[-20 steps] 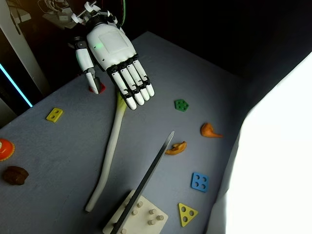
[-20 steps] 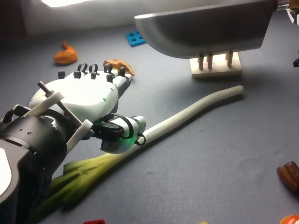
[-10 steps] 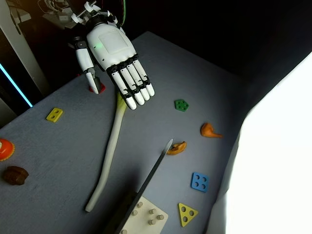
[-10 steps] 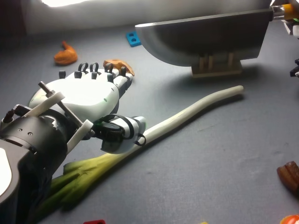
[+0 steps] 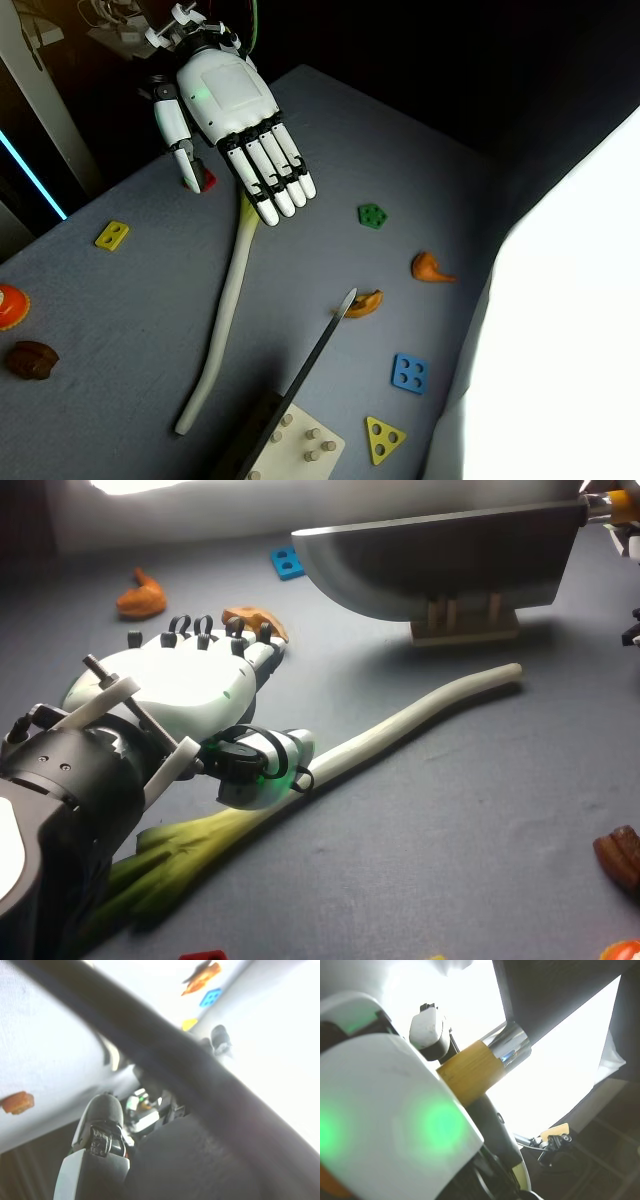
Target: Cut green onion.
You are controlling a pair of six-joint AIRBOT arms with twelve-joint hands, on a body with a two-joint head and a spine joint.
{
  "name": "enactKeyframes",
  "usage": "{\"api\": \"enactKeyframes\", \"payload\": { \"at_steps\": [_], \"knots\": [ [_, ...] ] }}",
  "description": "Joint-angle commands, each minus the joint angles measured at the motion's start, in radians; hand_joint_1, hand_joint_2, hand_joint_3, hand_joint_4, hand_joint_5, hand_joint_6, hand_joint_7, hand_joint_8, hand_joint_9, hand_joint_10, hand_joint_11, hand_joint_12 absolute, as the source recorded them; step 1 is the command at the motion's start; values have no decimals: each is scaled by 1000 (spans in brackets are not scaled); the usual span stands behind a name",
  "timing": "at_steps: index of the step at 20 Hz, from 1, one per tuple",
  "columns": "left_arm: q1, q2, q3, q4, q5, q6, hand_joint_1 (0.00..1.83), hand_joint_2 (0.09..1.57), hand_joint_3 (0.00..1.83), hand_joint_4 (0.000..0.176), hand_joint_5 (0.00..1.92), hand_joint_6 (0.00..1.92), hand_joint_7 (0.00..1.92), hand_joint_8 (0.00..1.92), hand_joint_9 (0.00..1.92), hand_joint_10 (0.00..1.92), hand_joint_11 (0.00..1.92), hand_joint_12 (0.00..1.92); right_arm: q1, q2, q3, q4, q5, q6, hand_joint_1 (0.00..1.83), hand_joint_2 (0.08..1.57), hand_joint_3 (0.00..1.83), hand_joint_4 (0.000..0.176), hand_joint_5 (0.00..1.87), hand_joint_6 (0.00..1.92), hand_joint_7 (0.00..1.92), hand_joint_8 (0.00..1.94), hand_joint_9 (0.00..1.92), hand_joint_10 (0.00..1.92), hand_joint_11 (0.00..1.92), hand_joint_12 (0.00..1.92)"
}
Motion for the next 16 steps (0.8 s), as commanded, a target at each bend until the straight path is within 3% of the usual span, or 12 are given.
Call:
{"api": "enactKeyframes", "payload": {
  "at_steps": [1,5,6,7,8,9,10,11,12,16],
  "knots": [
    [-13,0,-1,86,27,3,62,1458,4,0,44,0,25,1,14,2,0,141,-5,5,14,27,119,2,1577,867,594,176,1276,1921,1515,1941,1595,1921,1624,1921],
    [-13,0,-1,87,23,3,23,1468,5,0,38,2,30,3,10,1,0,91,-6,5,14,27,123,1,1501,903,471,176,1181,1921,1476,1941,1551,1921,1582,1921],
    [-13,0,-1,87,22,3,16,1467,5,0,36,3,29,2,10,2,0,84,-6,6,14,27,123,1,1162,806,925,0,868,1754,1366,1941,1449,1921,1469,1921],
    [-14,0,-1,87,22,3,37,1464,2,0,39,3,30,2,12,2,0,90,-6,6,14,27,123,1,1105,877,785,0,779,1600,1117,1941,1224,1921,1245,1921],
    [-15,0,-2,87,22,3,40,1464,1,0,46,6,31,2,14,3,0,91,-6,6,14,27,123,1,1182,886,808,0,682,1538,900,1779,975,1921,986,1921],
    [-17,0,-2,85,22,3,41,1464,1,0,47,6,31,2,15,3,0,91,-6,6,14,27,125,1,1198,889,809,0,662,1524,856,1745,912,1921,918,1921],
    [-18,0,-2,84,22,3,36,1465,2,0,34,2,20,1,9,0,0,58,-6,6,14,27,126,1,1174,1108,399,0,571,1485,782,1659,705,1921,730,1921],
    [-19,0,-2,84,22,3,35,1466,2,0,32,1,17,1,7,0,0,51,-6,6,15,27,127,1,1168,1220,174,0,552,1460,761,1630,650,1921,679,1921],
    [-20,0,-2,82,22,3,35,1466,2,0,31,1,17,1,7,0,0,49,-6,6,15,27,127,1,1166,1269,75,0,547,1454,756,1625,633,1921,668,1921],
    [-22,0,-2,78,23,3,35,1466,1,0,31,0,17,1,7,0,0,46,-6,6,16,27,127,1,1165,1283,46,0,546,1452,754,1623,633,1921,665,1921]
  ]
}}
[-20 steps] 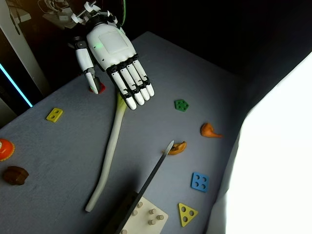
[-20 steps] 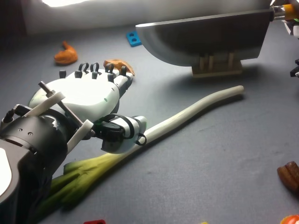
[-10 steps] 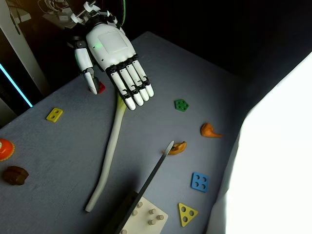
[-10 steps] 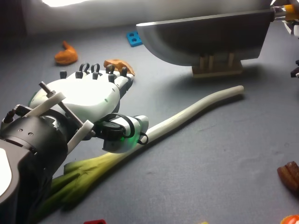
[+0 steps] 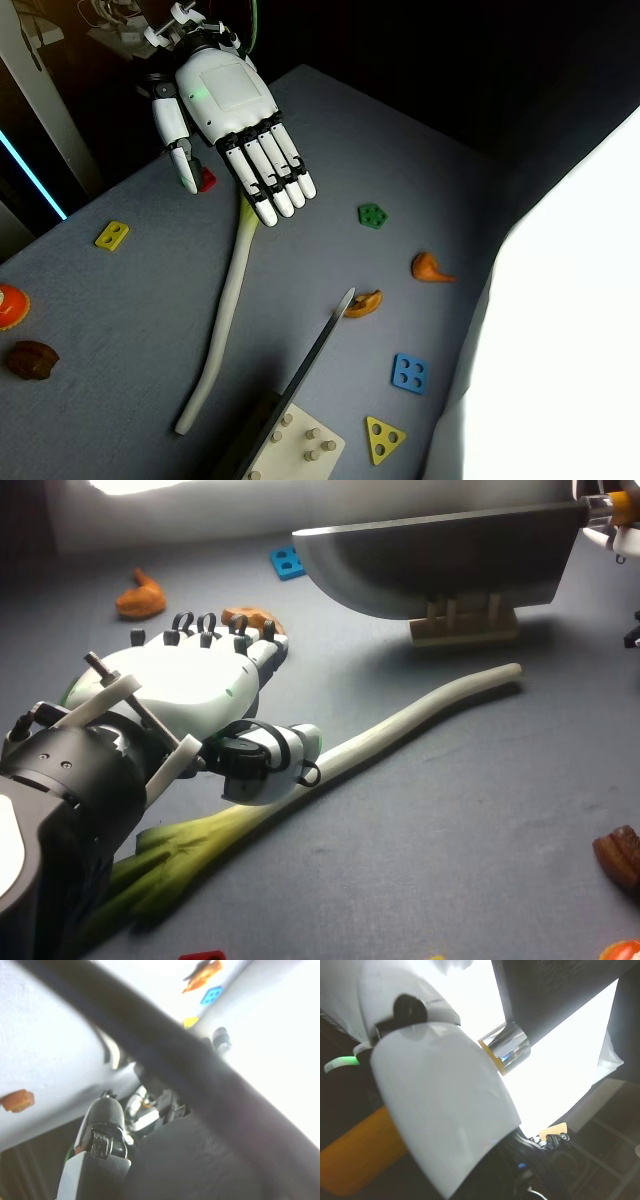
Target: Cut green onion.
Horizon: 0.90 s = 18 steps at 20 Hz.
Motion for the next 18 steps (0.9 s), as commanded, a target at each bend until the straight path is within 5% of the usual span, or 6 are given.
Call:
{"api": "enactKeyframes", "payload": {
  "at_steps": [1,4,8,9,12,18],
  "knots": [
    [-16,0,-2,79,28,3,32,1463,0,0,33,1,21,2,11,2,0,48,1,5,15,31,116,3,1158,1288,24,0,556,1456,759,1587,580,1904,590,1921],
    [-19,0,-2,76,28,3,35,1463,1,0,16,0,15,0,12,1,0,72,1,6,15,29,116,3,1062,1196,0,0,430,1190,258,1421,161,1785,170,1921],
    [-21,-1,-1,69,28,3,38,1463,0,0,20,4,15,1,9,1,0,89,1,7,15,17,119,3,1054,1106,0,0,194,845,271,922,168,1422,25,1895],
    [-22,-1,0,68,28,3,83,1453,0,0,47,11,32,5,25,5,0,122,1,8,15,16,120,4,971,1043,0,0,69,417,129,360,33,751,4,1316],
    [-23,-2,2,68,28,3,41,1461,2,0,42,1,28,4,14,3,0,61,2,10,15,13,124,4,994,971,0,17,2,11,4,5,1,18,0,95],
    [-23,-2,3,68,28,3,62,1459,0,0,32,2,25,2,15,3,0,63,7,19,15,4,139,4,1022,951,0,22,0,0,0,0,0,0,0,0]
  ]
}}
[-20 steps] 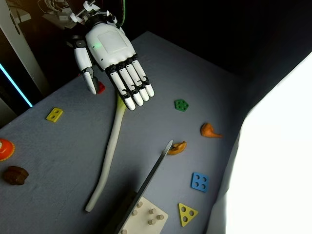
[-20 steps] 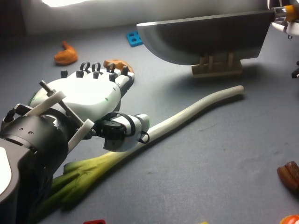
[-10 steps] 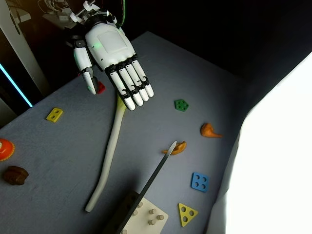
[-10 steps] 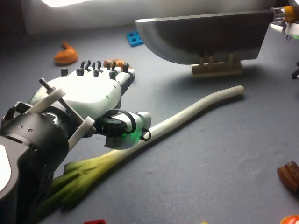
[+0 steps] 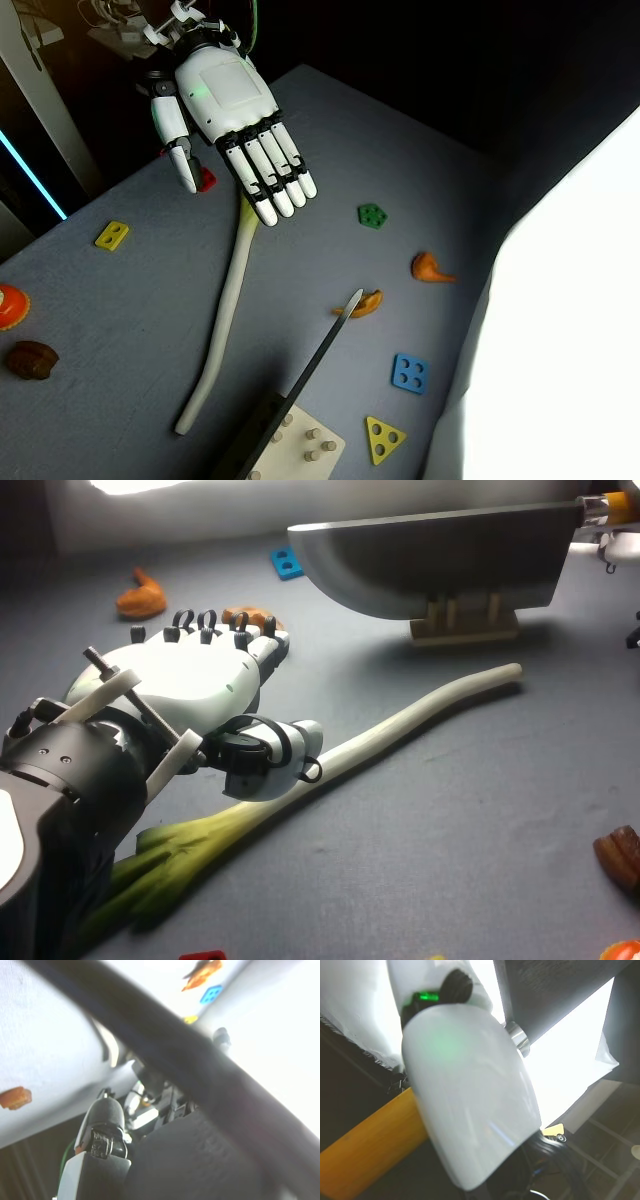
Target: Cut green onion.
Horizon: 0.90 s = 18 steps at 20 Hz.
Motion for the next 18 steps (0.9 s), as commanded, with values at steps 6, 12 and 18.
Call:
{"api": "enactKeyframes", "payload": {
  "at_steps": [6,12,18],
  "knots": [
    [-14,-4,3,76,27,3,64,1453,1,0,53,2,38,0,24,0,0,137,4,31,15,5,134,19,968,929,0,38,0,0,0,0,0,0,0,0],
    [-13,-5,1,75,27,23,43,1460,2,0,30,0,15,0,5,1,0,99,1,64,14,-34,131,127,977,934,0,33,0,0,0,0,0,0,0,0],
    [-12,-11,-4,68,27,22,32,1461,1,0,41,2,25,1,19,4,0,120,-15,103,13,-103,98,249,999,915,0,38,0,0,0,0,0,0,0,0]
  ]
}}
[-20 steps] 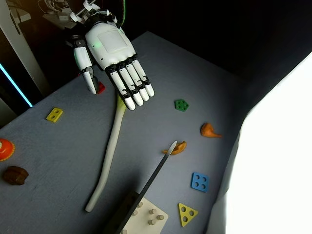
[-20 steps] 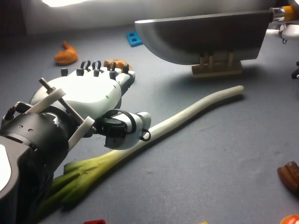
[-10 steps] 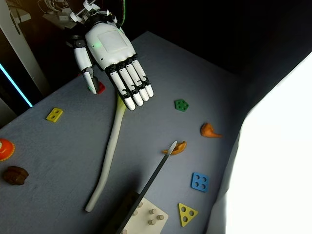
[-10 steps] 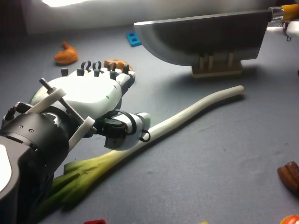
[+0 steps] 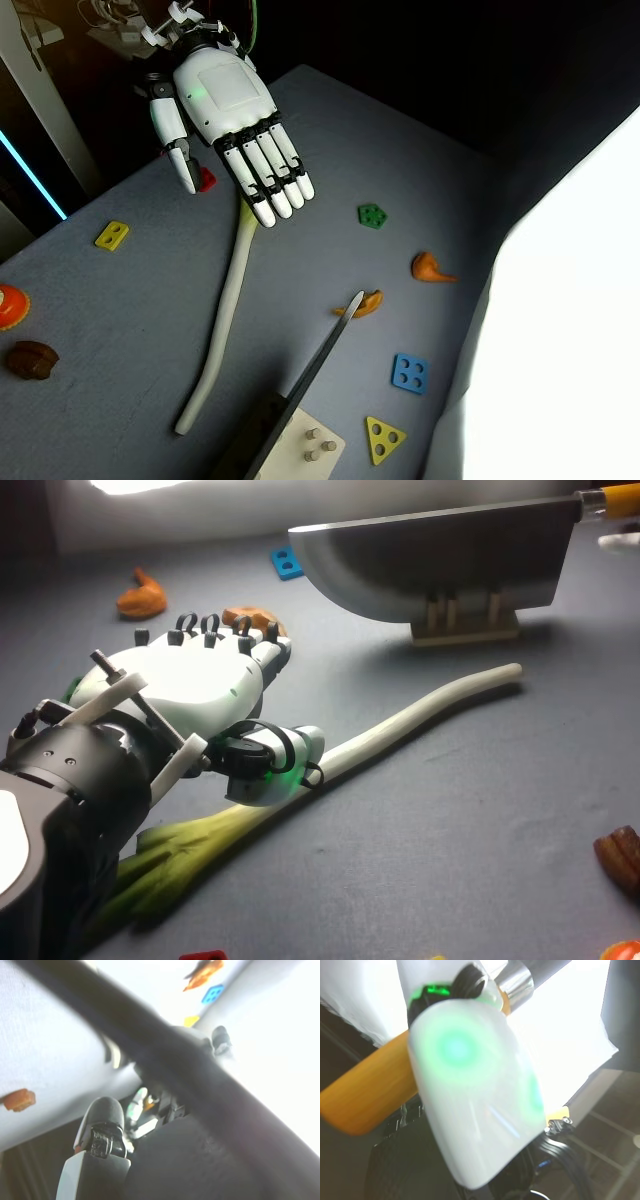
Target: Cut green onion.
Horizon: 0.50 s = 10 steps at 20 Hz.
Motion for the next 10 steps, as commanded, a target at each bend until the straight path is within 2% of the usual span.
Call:
{"api": "enactKeyframes", "payload": {
  "at_steps": [1,4,6,10],
  "knots": [
    [-12,-5,-6,79,25,1,62,1458,0,0,49,4,35,3,24,5,0,116,1,21,9,37,101,17,994,917,0,40,0,0,0,0,0,0,0,0],
    [-12,-5,-39,69,47,1,100,1451,0,0,64,7,39,2,24,3,0,111,0,71,-60,16,95,19,1011,909,0,30,0,0,0,0,0,0,0,0],
    [-6,-7,-53,65,53,1,29,1468,5,0,45,4,22,3,7,3,0,85,0,112,-127,2,95,19,1020,906,0,36,0,0,0,0,0,0,0,0],
    [5,-6,-63,72,55,-8,50,1461,0,0,45,5,34,4,15,3,0,99,6,209,-266,-10,86,13,1005,899,0,37,0,0,0,0,0,0,0,0]
  ]
}}
